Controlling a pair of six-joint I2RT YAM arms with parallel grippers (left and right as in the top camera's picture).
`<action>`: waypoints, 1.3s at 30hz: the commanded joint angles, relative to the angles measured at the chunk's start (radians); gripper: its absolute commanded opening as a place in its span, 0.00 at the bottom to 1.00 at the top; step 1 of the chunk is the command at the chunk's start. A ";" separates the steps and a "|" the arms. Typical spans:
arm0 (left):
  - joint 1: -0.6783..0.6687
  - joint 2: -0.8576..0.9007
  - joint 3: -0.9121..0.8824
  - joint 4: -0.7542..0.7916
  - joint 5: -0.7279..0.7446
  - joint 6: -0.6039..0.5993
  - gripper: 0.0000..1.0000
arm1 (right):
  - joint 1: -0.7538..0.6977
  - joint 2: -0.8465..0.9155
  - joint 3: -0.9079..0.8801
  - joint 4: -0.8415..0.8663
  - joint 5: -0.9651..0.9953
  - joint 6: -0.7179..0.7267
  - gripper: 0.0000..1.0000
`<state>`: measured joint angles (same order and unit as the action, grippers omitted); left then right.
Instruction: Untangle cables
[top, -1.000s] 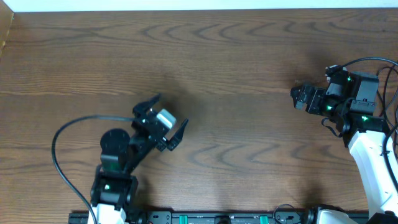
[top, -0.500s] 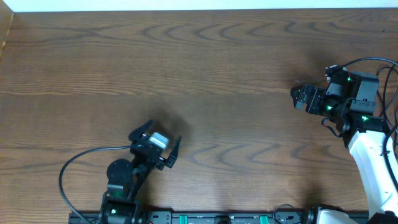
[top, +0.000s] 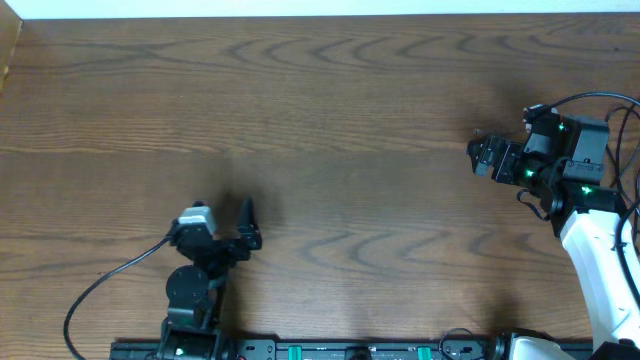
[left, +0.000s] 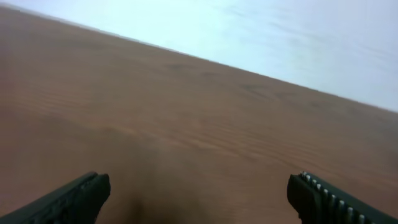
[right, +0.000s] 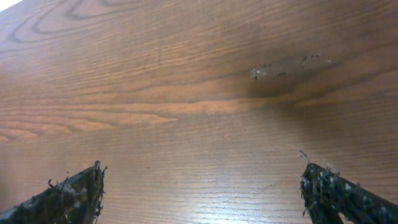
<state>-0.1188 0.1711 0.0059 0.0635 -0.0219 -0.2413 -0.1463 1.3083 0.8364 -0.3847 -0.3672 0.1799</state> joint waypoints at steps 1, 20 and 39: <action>0.034 -0.064 -0.002 -0.066 -0.103 -0.087 0.96 | 0.004 0.003 0.002 -0.002 -0.006 0.014 0.99; 0.094 -0.170 -0.002 -0.134 -0.069 0.113 0.96 | 0.004 0.003 0.002 -0.001 -0.006 0.014 0.99; 0.094 -0.167 -0.002 -0.130 -0.069 0.182 0.96 | 0.004 0.003 0.002 -0.002 -0.006 0.014 0.99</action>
<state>-0.0280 0.0105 0.0174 -0.0193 -0.0734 -0.0769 -0.1463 1.3083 0.8364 -0.3851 -0.3672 0.1802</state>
